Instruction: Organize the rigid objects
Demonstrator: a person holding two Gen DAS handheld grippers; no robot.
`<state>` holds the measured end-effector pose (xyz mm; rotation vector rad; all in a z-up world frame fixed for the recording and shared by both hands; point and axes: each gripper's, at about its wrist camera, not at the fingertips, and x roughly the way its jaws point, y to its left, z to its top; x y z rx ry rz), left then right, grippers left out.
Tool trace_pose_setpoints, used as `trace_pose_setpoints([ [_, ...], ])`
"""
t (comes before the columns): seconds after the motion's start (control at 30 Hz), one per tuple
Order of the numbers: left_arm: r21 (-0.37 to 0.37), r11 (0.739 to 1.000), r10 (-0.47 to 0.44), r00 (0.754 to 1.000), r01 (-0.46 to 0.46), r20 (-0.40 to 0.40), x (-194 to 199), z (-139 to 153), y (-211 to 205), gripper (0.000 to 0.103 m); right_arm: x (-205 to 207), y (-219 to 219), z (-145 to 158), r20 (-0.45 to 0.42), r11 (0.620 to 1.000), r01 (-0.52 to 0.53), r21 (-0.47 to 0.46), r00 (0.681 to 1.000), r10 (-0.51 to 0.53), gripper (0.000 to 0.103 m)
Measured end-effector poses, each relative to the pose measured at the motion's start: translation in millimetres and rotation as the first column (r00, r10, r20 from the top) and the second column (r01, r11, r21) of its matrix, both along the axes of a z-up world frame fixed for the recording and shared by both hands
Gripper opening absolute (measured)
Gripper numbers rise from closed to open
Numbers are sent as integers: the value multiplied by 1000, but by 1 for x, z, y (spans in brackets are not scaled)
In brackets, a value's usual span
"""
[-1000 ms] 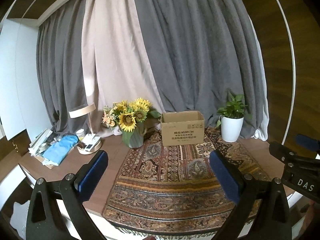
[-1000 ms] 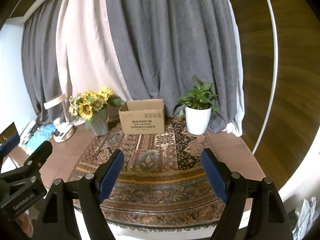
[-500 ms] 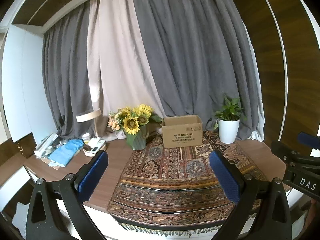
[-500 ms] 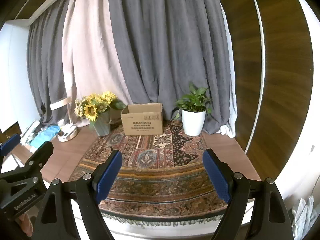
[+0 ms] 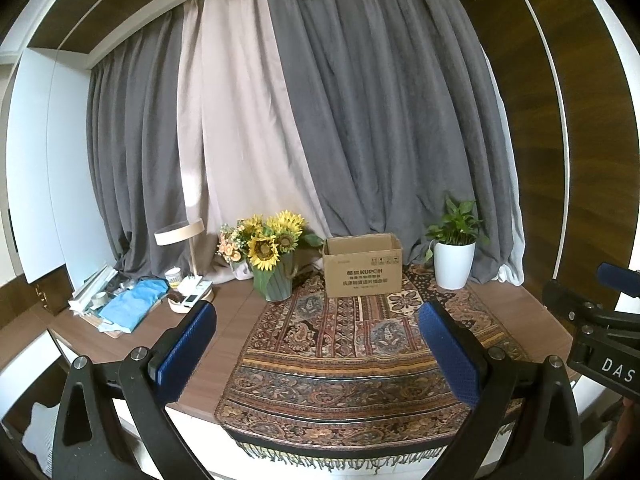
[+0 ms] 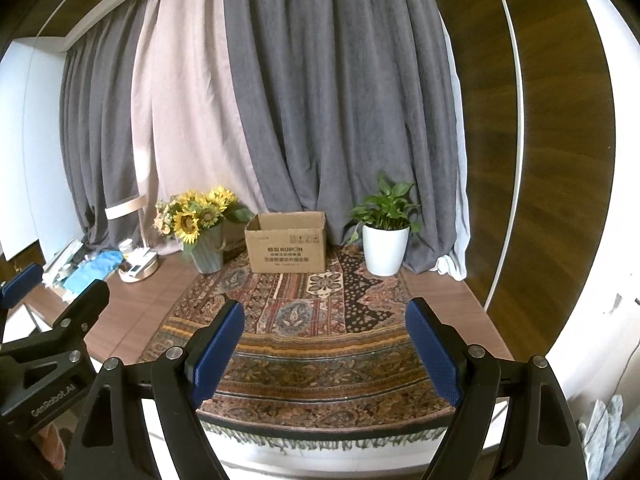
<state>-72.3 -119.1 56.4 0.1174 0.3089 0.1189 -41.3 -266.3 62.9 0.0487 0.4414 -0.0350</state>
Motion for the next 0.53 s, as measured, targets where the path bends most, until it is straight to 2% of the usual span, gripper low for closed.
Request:
trace_pose_setpoints([
  [0.53,-1,1000,0,1000,0,6,3,3,-3,103,-2,0,3,15,1000,-1,-6,1000,1,84],
])
